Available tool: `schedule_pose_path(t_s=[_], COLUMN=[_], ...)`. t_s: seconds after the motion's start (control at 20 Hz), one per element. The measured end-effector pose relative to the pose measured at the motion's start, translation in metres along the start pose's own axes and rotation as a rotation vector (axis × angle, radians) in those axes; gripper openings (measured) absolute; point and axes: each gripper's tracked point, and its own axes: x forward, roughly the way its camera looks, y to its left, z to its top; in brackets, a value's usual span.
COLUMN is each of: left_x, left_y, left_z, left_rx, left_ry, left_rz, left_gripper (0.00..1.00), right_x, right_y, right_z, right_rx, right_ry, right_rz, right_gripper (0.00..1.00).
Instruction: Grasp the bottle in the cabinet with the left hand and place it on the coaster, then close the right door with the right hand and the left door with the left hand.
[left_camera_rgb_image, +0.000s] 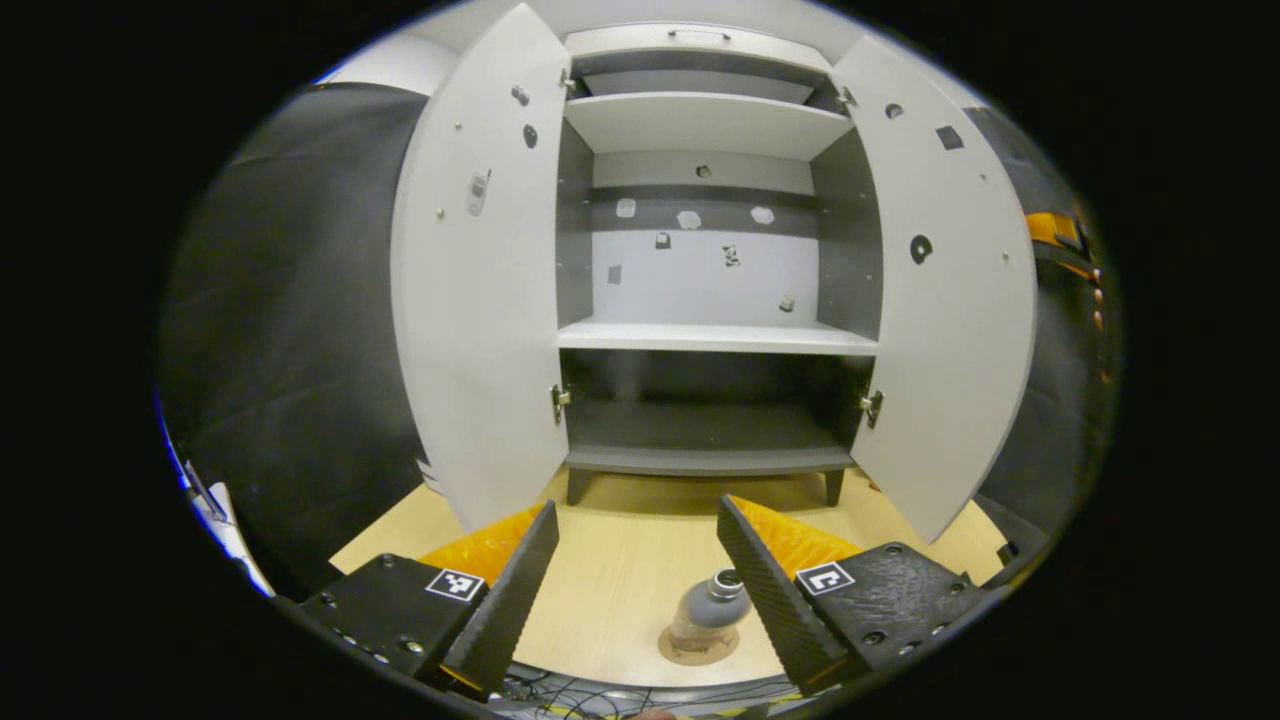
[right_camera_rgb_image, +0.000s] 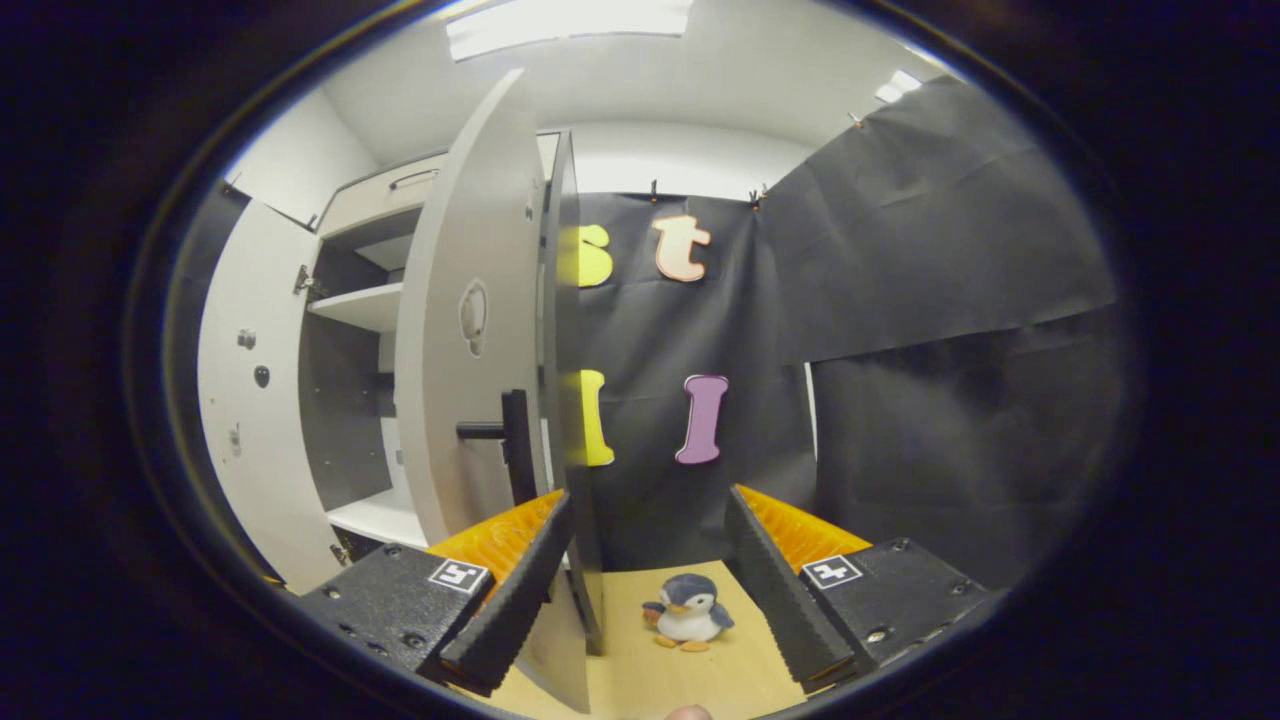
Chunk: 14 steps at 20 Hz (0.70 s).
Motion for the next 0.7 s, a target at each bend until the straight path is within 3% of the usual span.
schedule_pose_path(t_s=[0.35,0.45,0.5,0.55,0.7], left_x=[-0.013,-0.014,-0.016,-0.015,-0.012], left_y=[0.043,0.05,0.052,0.055,0.068], left_z=[0.017,0.021,0.023,0.028,0.035], left_rx=[0.027,0.032,0.031,0.032,0.06], left_ry=[-0.029,-0.036,-0.042,-0.05,-0.062], left_rz=[0.12,0.131,0.134,0.137,0.171], left_gripper=[0.96,0.98,0.98,0.98,0.97], right_x=[0.007,0.007,0.007,0.007,0.005], right_y=[0.003,0.008,0.01,0.014,0.03], right_z=[0.0,0.001,0.0,-0.001,-0.005], right_rx=[0.011,0.009,0.002,-0.011,-0.04], right_ry=[0.039,0.045,0.046,0.05,0.067], right_rz=[0.004,0.019,0.029,0.041,0.087], right_gripper=[0.95,0.98,0.93,0.97,0.93])
